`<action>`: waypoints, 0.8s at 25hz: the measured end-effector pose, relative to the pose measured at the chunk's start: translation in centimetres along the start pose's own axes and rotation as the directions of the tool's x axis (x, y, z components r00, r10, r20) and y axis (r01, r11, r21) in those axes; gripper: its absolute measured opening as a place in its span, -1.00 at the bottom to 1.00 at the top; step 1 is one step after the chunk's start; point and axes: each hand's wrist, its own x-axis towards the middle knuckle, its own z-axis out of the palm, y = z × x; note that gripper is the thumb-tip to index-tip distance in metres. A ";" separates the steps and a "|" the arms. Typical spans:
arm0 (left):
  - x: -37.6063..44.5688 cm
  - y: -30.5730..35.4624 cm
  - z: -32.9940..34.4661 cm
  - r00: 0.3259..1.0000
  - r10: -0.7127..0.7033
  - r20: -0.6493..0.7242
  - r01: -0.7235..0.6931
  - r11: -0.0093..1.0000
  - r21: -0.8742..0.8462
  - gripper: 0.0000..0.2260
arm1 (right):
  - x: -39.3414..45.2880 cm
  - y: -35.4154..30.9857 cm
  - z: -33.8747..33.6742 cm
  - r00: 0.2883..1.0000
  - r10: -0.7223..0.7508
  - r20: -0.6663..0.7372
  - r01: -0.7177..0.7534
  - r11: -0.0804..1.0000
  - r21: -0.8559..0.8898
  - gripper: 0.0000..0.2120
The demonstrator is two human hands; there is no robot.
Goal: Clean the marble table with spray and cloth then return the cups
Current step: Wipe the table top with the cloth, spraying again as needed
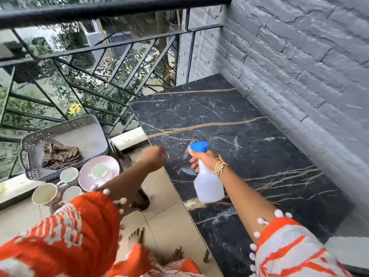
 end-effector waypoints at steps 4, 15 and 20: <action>-0.5 0.1 1.3 1.000 -0.007 0.012 0.006 0.999 0.047 -0.75 | -0.7 1.1 -0.6 0.996 0.015 -0.091 -0.016 1.000 -0.006 -0.77; -0.1 4.7 1.9 0.997 0.079 0.016 -0.080 0.991 0.108 -0.70 | -3.2 2.6 -9.9 0.939 0.039 -0.343 0.004 0.992 0.125 -0.76; 1.2 8.2 2.6 0.990 0.141 0.024 -0.143 0.984 0.105 -0.70 | -3.5 2.2 -14.4 0.906 0.044 -0.421 0.017 0.990 0.141 -0.73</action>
